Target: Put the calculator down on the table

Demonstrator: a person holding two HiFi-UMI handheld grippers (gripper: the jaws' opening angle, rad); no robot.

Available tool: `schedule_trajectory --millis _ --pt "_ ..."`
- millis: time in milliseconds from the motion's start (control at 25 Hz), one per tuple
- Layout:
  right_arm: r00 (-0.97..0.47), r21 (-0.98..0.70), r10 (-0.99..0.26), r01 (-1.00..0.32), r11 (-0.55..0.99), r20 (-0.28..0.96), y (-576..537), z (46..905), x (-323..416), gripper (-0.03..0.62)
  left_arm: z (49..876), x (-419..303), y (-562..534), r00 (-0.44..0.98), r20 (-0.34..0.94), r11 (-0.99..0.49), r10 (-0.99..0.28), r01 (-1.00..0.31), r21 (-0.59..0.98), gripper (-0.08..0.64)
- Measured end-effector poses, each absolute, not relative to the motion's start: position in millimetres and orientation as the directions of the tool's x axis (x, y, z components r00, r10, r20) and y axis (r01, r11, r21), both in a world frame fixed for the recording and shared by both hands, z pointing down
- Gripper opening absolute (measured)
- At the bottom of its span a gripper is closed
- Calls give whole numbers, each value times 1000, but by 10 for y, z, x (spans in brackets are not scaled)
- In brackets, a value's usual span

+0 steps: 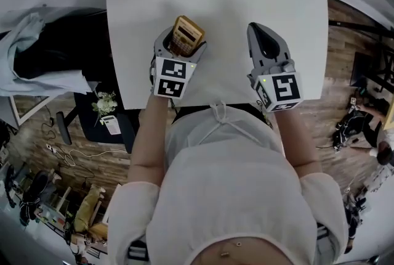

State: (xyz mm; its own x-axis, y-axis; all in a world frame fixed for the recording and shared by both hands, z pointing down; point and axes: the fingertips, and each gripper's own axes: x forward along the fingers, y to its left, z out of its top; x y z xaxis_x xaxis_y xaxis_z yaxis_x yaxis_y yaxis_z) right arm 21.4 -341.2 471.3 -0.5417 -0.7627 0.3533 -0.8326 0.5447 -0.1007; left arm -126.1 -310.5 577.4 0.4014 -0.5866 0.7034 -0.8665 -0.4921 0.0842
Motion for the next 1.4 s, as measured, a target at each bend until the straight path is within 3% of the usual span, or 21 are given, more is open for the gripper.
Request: schedule_trajectory --millis 560,760,1120,1400 --pt "-521 -86 -752 -840 536 404 -3595 4941 158 5 6150 -1179 -3349 298 847 -560 -440 -829 1 409" --pt "-510 -79 -757 -846 527 409 -3646 4941 210 5 6181 -1189 -3351 311 853 -530 -418 -847 49 408" --pt "-508 -77 -765 -849 524 397 -3657 4861 248 5 6152 -1210 -3375 316 839 -508 -443 -860 56 407" --pt "-519 -50 -775 -840 540 359 -3569 4601 338 5 5547 -1180 -3392 378 720 -470 -582 -879 82 405"
